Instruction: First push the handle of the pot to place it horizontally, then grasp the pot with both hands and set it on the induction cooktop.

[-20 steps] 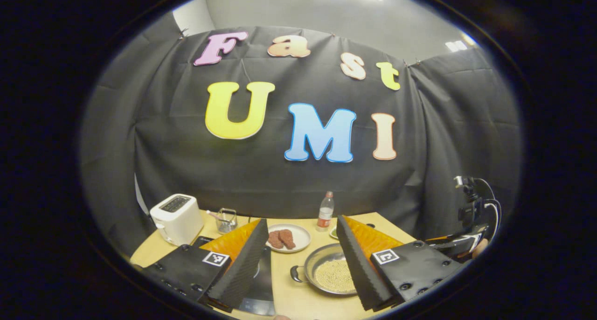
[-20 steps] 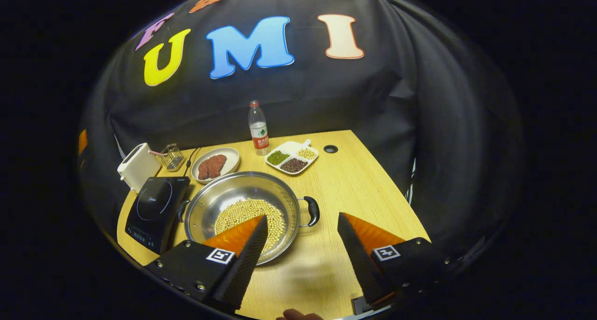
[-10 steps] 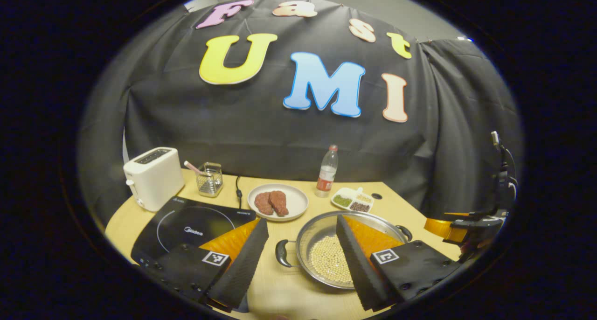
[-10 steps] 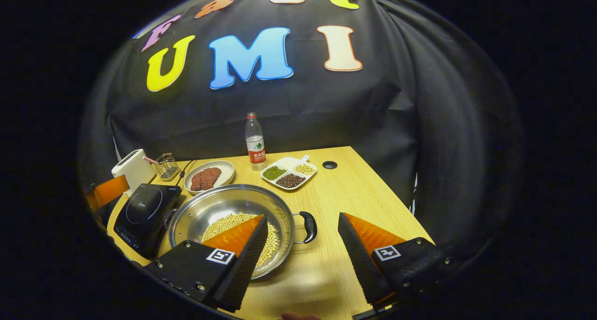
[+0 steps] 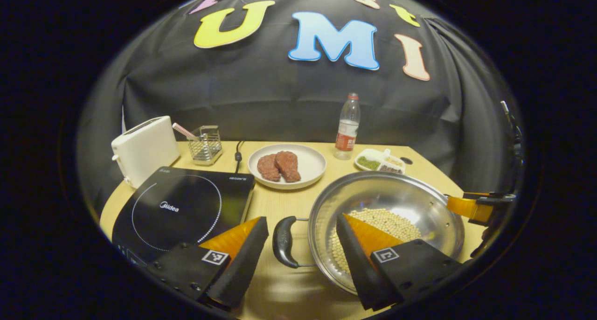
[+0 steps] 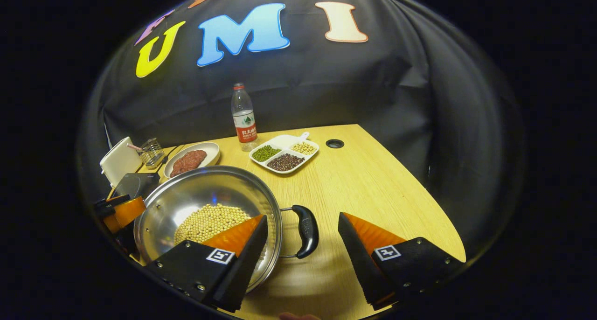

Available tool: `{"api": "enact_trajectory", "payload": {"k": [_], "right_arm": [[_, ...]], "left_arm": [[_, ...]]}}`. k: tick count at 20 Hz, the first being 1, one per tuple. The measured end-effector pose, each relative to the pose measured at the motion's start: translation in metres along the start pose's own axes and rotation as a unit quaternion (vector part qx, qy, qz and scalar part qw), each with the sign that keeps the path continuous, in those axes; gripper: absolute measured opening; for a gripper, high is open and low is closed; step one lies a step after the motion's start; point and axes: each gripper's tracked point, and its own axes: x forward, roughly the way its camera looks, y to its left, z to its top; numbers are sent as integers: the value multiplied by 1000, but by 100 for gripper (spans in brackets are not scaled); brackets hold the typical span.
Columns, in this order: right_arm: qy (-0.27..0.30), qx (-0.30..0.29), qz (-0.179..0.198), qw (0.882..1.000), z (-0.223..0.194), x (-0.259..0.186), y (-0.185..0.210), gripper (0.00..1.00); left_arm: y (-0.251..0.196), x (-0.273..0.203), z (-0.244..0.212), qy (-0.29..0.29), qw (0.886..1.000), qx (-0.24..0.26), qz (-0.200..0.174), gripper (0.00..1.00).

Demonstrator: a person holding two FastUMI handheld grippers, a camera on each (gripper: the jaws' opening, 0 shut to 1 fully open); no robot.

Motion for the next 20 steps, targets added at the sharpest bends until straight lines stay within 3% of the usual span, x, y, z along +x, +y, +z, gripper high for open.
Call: {"api": "enact_trajectory", "payload": {"k": [1, 3, 4, 6, 9, 11, 13, 17, 18, 20], "right_arm": [[6, -1, 0, 1000, -2, 4, 1, 93], [19, -4, 3, 1000, -9, 11, 2, 93], [23, -5, 4, 1000, -11, 14, 2, 93], [35, -6, 3, 999, -15, 21, 0, 93], [49, -7, 5, 999, -20, 28, 1, 91], [57, -5, 16, 998, -22, 30, 7, 89], [63, -11, 28, 998, -23, 32, 12, 77], [83, 3, 31, 996, -27, 30, 13, 59], [85, 7, 33, 996, -26, 33, 13, 62], [90, 1, 31, 995, -26, 31, 14, 51]], "left_arm": [[3, 5, -4, 7, 1000, 1, 4, 94], [6, 12, -13, 22, 1000, 2, 7, 99], [5, 15, -17, 28, 1000, 4, 5, 94], [3, 21, -21, 35, 999, 9, 2, 99], [4, 25, -26, 47, 999, 19, 4, 94], [2, 27, -27, 49, 999, 17, -2, 82], [3, 27, -26, 54, 998, 22, -2, 73], [5, 30, -28, 68, 997, 27, -5, 79], [6, 31, -29, 69, 997, 27, -5, 74], [6, 32, -28, 71, 997, 31, -4, 71]]}}
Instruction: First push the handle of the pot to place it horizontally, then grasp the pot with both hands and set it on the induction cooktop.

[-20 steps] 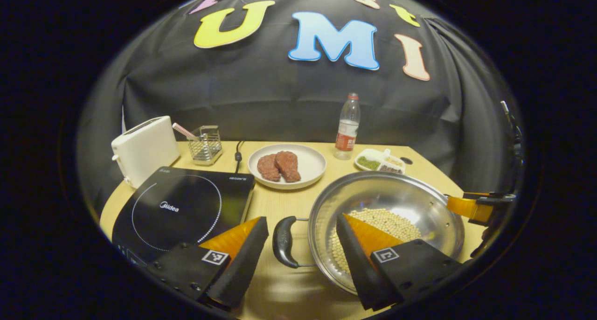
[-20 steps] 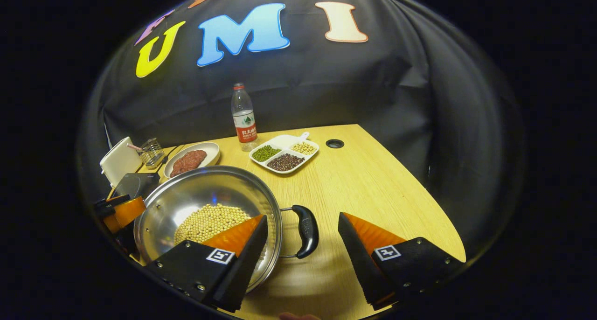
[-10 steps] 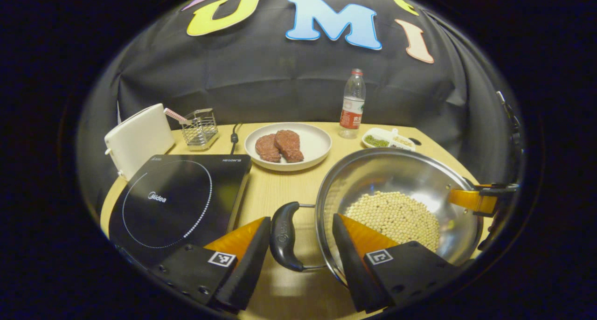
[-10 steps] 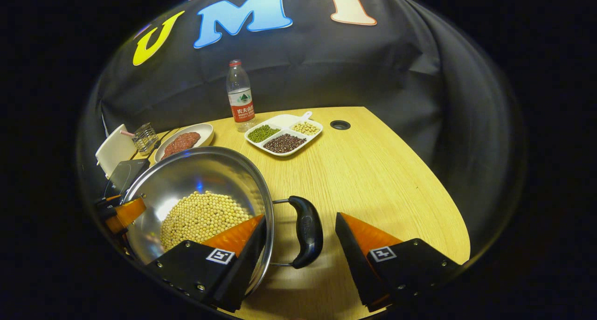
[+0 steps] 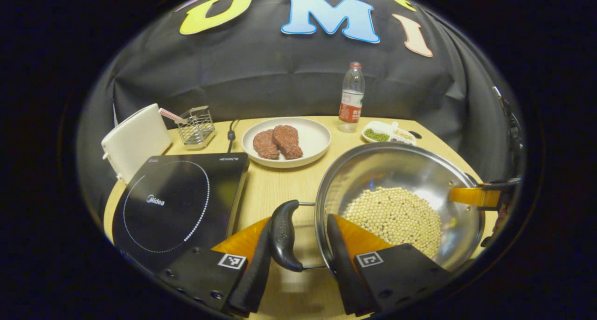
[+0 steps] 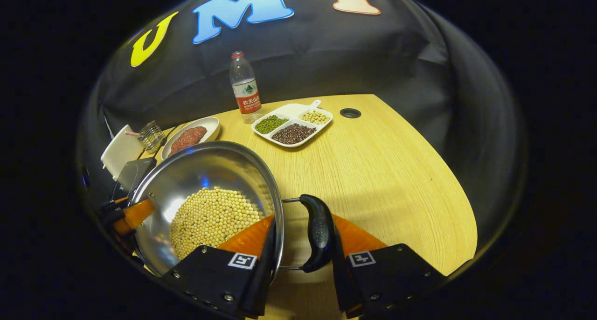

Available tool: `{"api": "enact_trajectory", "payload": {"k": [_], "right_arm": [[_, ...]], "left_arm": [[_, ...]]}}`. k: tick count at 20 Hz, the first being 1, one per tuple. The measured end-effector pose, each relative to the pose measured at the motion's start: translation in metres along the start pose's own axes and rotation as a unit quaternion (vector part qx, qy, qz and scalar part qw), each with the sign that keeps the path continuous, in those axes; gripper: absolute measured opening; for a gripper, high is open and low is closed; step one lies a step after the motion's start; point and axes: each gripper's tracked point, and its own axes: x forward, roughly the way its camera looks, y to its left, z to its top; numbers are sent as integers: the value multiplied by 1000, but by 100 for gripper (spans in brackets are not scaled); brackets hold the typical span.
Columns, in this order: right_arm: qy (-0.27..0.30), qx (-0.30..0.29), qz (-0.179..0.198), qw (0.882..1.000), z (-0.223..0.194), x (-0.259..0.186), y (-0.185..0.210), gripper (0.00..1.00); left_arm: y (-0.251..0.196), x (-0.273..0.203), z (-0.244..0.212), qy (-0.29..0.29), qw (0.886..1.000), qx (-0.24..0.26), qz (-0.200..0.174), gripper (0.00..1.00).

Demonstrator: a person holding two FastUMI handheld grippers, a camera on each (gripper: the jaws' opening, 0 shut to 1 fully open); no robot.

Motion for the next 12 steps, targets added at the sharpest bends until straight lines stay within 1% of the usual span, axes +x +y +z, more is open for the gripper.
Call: {"api": "enact_trajectory", "payload": {"k": [1, 3, 6, 7, 8, 11, 12], "right_arm": [[0, 0, -3, 1000, 1, 0, 0, 57], [5, 5, -8, 1000, 0, -1, 1, 57], [3, 8, -15, 1000, 1, -10, 5, 57], [1, 7, -18, 1000, 3, -16, 8, 57], [-2, 7, -20, 1000, 5, -23, 10, 57], [-10, 11, -23, 1000, 13, -45, 20, 57], [-10, 13, -24, 1000, 16, -53, 24, 57]], "left_arm": [[1, 0, 1, 0, 1000, 4, 0, 67], [1, 1, 2, 1, 1000, 3, -4, 65], [4, -4, 8, 2, 1000, -1, -14, 66], [6, -8, 11, 1, 1000, 0, -15, 63], [9, -13, 14, 0, 1000, 0, -17, 65], [17, -31, 29, -7, 1000, 0, -22, 66], [20, -38, 33, -10, 1000, 1, -24, 62]]}}
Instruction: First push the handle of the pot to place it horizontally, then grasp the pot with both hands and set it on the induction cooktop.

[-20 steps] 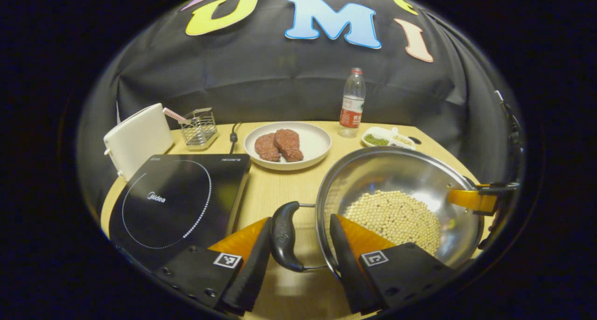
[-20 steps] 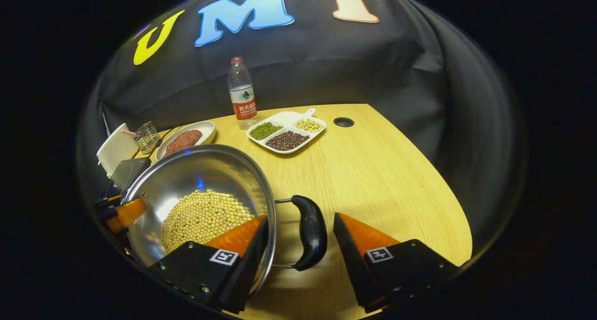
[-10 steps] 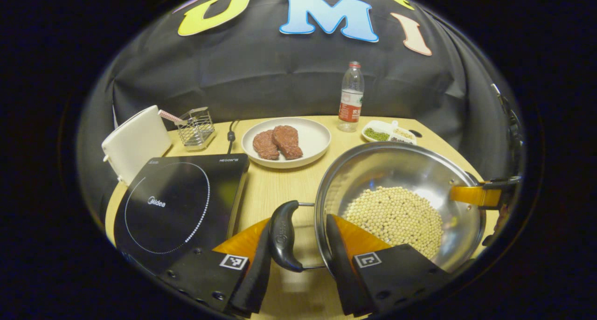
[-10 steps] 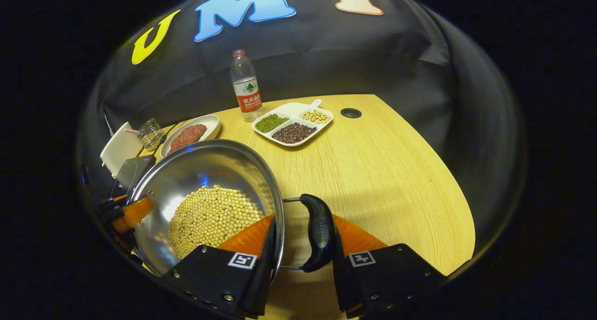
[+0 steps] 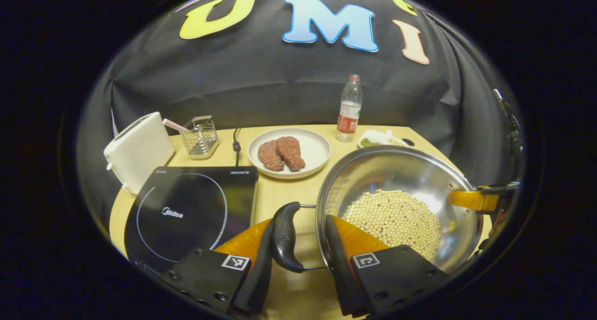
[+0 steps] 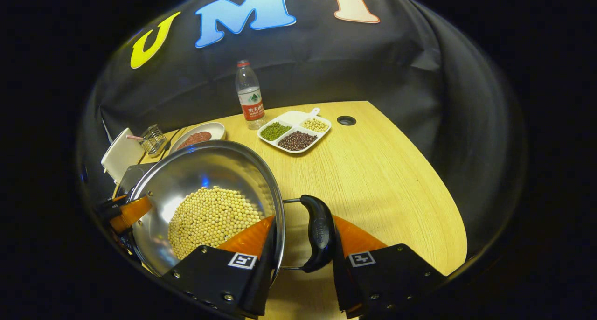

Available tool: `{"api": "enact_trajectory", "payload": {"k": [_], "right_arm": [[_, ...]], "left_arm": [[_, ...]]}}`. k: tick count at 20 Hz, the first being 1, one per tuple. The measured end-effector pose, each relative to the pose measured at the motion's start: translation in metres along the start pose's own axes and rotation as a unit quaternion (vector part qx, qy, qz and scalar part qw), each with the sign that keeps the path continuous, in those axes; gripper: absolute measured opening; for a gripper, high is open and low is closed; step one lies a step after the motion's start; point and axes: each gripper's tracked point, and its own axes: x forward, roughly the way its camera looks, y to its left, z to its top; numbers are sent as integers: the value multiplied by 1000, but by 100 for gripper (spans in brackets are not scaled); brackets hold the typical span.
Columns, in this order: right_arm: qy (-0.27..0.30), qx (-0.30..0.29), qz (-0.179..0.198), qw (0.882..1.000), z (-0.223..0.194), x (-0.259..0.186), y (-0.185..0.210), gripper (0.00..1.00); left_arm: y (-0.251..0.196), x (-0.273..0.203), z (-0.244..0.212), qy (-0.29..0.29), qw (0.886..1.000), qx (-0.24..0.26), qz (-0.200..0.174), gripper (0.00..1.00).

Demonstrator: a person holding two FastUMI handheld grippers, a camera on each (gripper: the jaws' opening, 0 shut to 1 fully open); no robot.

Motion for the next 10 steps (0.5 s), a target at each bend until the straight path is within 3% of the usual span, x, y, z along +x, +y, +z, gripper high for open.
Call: {"api": "enact_trajectory", "payload": {"k": [4, 7, 9, 10], "right_arm": [[-10, 1, -1, 1000, 12, -31, 18, 57], [-16, 1, 4, 1000, 21, -53, 35, 56], [-19, -2, 6, 1000, 28, -67, 47, 56], [-20, -4, 7, 1000, 30, -74, 54, 57]], "left_arm": [[16, -31, 21, -10, 1000, -3, -2, 66], [31, -58, 36, -20, 1000, -5, 1, 63], [42, -74, 43, -21, 1000, -9, 3, 69], [47, -82, 46, -22, 1000, -12, 5, 65]]}}
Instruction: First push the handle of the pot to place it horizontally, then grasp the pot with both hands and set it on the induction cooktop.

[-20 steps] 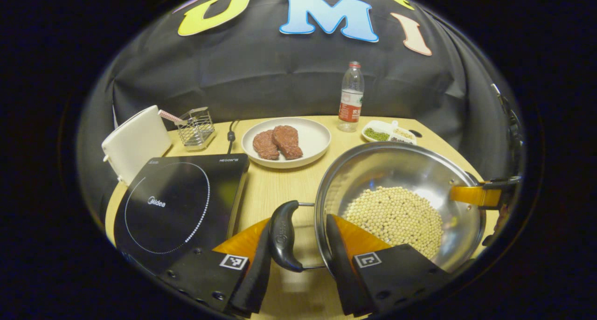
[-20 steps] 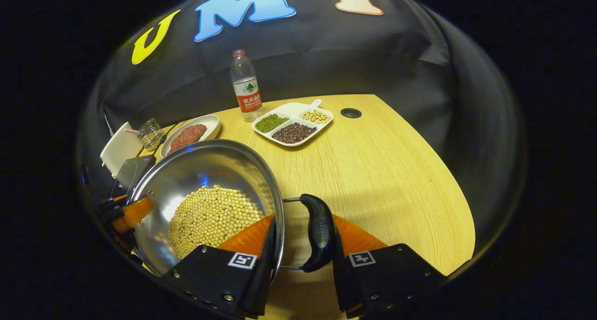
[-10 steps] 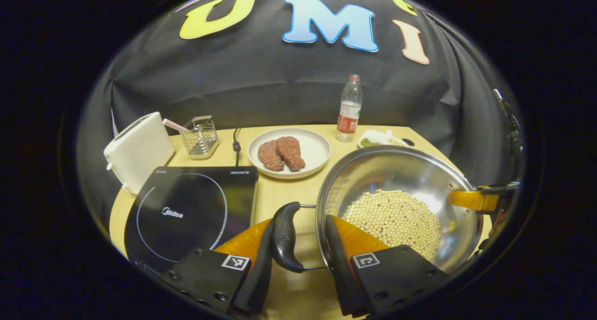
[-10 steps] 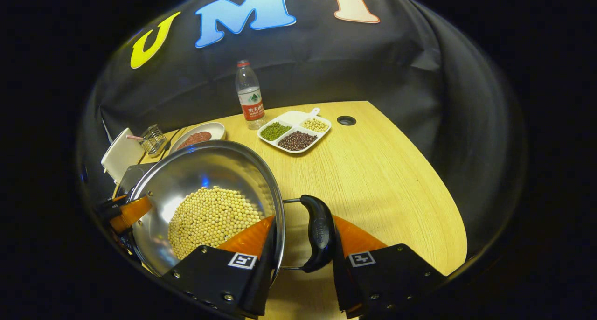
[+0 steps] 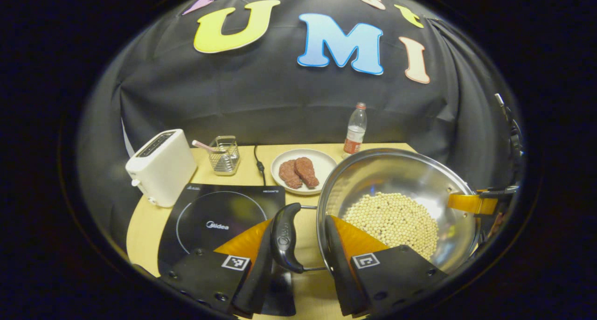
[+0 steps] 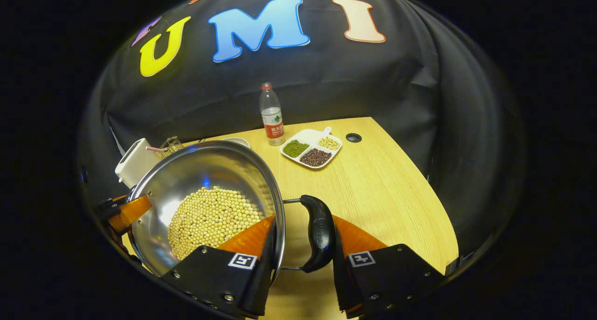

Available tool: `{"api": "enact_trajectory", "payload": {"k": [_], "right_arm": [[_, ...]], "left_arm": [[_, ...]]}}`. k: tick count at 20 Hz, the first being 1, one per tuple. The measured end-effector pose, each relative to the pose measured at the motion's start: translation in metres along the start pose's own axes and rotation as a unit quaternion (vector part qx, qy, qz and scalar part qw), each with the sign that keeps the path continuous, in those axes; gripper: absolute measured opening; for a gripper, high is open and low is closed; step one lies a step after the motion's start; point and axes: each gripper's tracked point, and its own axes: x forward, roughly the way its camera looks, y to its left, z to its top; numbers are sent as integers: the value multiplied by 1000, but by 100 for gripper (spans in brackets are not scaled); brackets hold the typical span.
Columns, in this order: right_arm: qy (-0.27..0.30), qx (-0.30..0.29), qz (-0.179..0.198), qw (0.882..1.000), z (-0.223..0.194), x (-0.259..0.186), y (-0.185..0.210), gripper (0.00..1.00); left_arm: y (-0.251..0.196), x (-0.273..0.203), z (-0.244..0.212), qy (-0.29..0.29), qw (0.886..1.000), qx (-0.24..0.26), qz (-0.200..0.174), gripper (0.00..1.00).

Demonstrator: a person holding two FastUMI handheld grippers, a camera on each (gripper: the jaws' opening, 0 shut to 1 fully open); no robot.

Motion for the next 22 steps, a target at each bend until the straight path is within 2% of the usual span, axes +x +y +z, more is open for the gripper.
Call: {"api": "enact_trajectory", "payload": {"k": [2, 4, 5, 10, 12, 13, 21, 22], "right_arm": [[-5, -5, 4, 1000, 7, -11, 13, 56], [-5, -5, 7, 1000, 8, -21, 27, 56], [-7, -8, 8, 1000, 9, -26, 34, 56], [-11, -10, 8, 1000, 9, -38, 66, 56], [-8, -10, 9, 1000, 6, -36, 79, 56], [-7, -8, 11, 1000, 5, -34, 85, 56], [12, -11, 19, 1000, -11, -7, 139, 56], [16, -10, 20, 1000, -12, -2, 146, 56]], "left_arm": [[13, -14, 5, -2, 1000, -4, 2, 62], [27, -26, 9, -4, 1000, -7, 5, 62], [34, -31, 12, -5, 1000, -9, 5, 65], [66, -47, 15, -4, 1000, -11, 5, 65], [79, -49, 14, -4, 1000, -9, 7, 62], [86, -49, 13, -3, 1000, -8, 9, 65], [144, -33, -1, 9, 1000, -16, 20, 65], [152, -29, -4, 11, 1000, -16, 22, 68]]}}
